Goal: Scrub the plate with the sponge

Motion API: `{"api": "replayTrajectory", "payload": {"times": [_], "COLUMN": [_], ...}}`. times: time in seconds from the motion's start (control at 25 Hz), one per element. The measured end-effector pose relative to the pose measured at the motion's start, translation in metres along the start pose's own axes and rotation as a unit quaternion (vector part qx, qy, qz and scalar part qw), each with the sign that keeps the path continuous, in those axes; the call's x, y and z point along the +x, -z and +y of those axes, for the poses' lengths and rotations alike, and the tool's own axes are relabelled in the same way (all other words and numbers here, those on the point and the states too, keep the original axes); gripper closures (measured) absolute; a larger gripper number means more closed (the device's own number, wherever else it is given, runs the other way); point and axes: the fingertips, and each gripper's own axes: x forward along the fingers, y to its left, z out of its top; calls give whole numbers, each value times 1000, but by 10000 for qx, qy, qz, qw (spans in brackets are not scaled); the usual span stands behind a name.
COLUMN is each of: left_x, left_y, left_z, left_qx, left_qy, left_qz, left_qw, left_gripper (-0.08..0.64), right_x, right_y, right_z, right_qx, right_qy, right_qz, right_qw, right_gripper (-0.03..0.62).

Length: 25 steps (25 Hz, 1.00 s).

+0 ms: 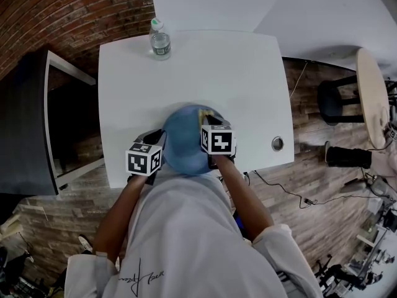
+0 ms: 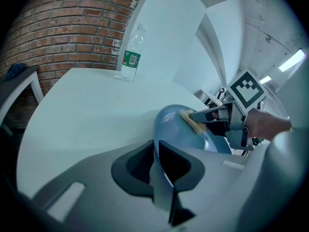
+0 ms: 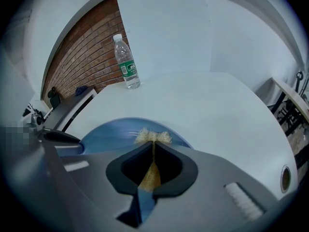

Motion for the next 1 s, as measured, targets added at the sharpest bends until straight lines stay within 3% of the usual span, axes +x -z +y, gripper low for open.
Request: {"api": "replayTrajectory", "payload": {"times": [1.0], "left_x": [1], "left_y": [0], "left_z": [1], "left_qx": [-37], "left_qy": [-2], "left_qz": [6], "left_qw": [10000], "left_gripper": [514], "right_x": [13], "right_y": [-8], "right_z": [24], "right_qx": [-279], "right_qy": [-192], "right_qz": [28], "right_qw": [9994], "right_gripper": [569]}}
